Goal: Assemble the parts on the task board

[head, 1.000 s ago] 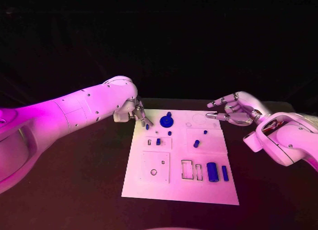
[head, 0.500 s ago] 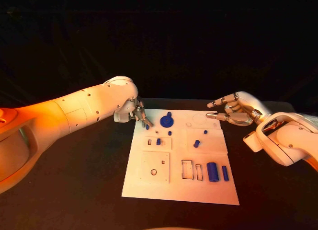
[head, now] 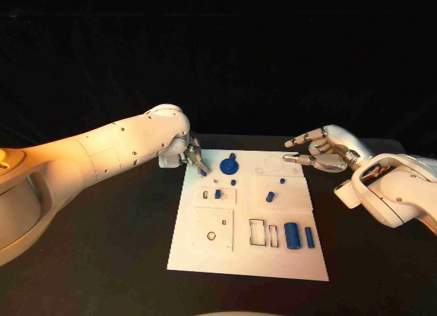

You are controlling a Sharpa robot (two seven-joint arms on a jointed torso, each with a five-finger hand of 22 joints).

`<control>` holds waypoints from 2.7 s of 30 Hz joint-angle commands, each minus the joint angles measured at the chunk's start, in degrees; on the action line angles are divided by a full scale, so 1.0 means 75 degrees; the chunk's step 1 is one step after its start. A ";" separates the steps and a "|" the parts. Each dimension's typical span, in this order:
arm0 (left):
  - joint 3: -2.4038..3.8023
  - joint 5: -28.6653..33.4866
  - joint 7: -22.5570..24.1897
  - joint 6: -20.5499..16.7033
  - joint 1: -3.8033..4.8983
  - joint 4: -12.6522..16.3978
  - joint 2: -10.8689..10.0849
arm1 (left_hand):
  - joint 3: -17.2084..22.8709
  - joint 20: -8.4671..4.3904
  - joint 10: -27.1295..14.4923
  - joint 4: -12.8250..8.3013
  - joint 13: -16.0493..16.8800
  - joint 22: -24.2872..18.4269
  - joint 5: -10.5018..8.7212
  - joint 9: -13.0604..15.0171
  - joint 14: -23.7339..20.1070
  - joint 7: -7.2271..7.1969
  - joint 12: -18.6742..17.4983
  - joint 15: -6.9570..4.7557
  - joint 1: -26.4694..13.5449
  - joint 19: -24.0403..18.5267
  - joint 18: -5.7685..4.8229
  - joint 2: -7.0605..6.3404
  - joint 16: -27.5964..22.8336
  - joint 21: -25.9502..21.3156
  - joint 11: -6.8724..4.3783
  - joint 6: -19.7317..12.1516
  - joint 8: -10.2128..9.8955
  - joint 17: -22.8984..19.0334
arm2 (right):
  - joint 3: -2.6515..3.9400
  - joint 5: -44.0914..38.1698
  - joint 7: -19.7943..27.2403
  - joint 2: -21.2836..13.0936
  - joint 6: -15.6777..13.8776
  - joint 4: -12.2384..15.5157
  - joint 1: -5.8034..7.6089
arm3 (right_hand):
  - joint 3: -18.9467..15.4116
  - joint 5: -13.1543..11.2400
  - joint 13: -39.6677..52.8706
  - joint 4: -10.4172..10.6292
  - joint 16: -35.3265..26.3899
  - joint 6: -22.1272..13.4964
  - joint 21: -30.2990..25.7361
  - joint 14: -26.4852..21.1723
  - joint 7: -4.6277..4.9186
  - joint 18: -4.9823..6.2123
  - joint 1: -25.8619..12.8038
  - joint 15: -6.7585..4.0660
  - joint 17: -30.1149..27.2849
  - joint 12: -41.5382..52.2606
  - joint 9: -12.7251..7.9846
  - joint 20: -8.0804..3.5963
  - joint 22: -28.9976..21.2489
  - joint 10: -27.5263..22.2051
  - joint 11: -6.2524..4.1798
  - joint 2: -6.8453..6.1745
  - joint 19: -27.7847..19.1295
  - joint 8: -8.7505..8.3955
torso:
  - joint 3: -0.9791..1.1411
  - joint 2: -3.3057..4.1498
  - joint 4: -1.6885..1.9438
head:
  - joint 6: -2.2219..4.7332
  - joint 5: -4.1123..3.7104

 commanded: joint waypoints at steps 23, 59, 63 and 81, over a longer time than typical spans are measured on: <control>-0.0013 0.0812 0.0658 -0.1380 -0.0042 0.1206 -0.0791 | 0.4366 -0.0007 0.0205 -0.0926 0.0057 0.0503 0.1461 0.0488 0.0807 0.0030 0.0068 0.0004 -0.1117 0.0085 -0.0030 -0.1783 0.0024 0.0071 0.0028 0.0017 0.0554 0.2013 | -0.0001 -0.0023 0.0024 -0.0027 0.0176 0.0004 -0.0006 | -0.0046 0.0052 0.1112 0.0008 -0.0053 -0.0001 -0.0042 0.0774 -0.0026 -0.0059 -0.0020 0.0040 0.1860 -0.0030 0.0011 0.0010 0.1561 0.0026 0.0010 0.0075 0.0559 0.0007 | 0.0005 -0.0019 0.0018 | 0.0039 0.0083; -0.0140 0.0167 0.0013 -0.1412 -0.0513 0.3248 -0.1905 | 0.4585 -0.0059 0.0324 -0.1270 -0.0036 0.0681 0.1799 0.0408 0.0807 -0.0029 0.0007 -0.0037 -0.1320 0.0176 -0.0072 -0.2055 0.0024 0.0192 -0.0035 0.0284 0.0539 0.2013 | -0.0005 -0.0017 0.0024 -0.0050 0.0164 0.0010 -0.0010 | -0.0094 0.0092 0.1115 0.0020 -0.0059 -0.0010 -0.0041 0.0772 -0.0024 -0.0060 -0.0004 0.0040 0.1849 -0.0021 0.0011 0.0009 0.1565 0.0030 0.0011 0.0102 0.0561 0.0004 | 0.0010 -0.0024 0.0025 | -0.0153 0.0093; -0.0141 0.0156 -0.0081 -0.1257 -0.0515 0.3243 -0.1903 | 0.4595 -0.0060 0.0330 -0.1292 -0.0051 0.0684 0.1880 0.0394 0.0807 -0.0033 -0.0007 -0.0039 -0.1353 0.0176 -0.0072 -0.2067 0.0024 0.0191 -0.0038 0.0306 0.0530 0.2013 | -0.0005 -0.0017 0.0025 -0.0051 0.0164 0.0013 -0.0010 | -0.0094 0.0092 0.1115 0.0020 -0.0059 -0.0010 -0.0041 0.0772 -0.0024 -0.0060 -0.0004 0.0040 0.1849 -0.0021 0.0011 0.0009 0.1565 0.0030 0.0011 0.0102 0.0561 0.0004 | 0.0009 -0.0026 0.0024 | -0.0169 0.0096; -0.0142 0.0002 -0.0140 -0.1076 -0.0566 0.3216 -0.1850 | 0.4601 -0.0061 0.0359 -0.1347 -0.0039 0.0713 0.2032 0.0374 0.0807 -0.0040 0.0004 -0.0046 -0.1399 0.0190 -0.0079 -0.2096 0.0024 0.0210 -0.0047 0.0346 0.0520 0.2013 | -0.0005 -0.0017 0.0035 -0.0046 0.0165 0.0012 -0.0011 | -0.0103 0.0104 0.1111 0.0023 -0.0059 -0.0010 -0.0042 0.0772 -0.0024 -0.0059 -0.0002 0.0040 0.1849 -0.0027 0.0011 0.0009 0.1562 0.0027 0.0012 0.0106 0.0560 0.0004 | 0.0010 -0.0028 0.0024 | -0.0212 0.0092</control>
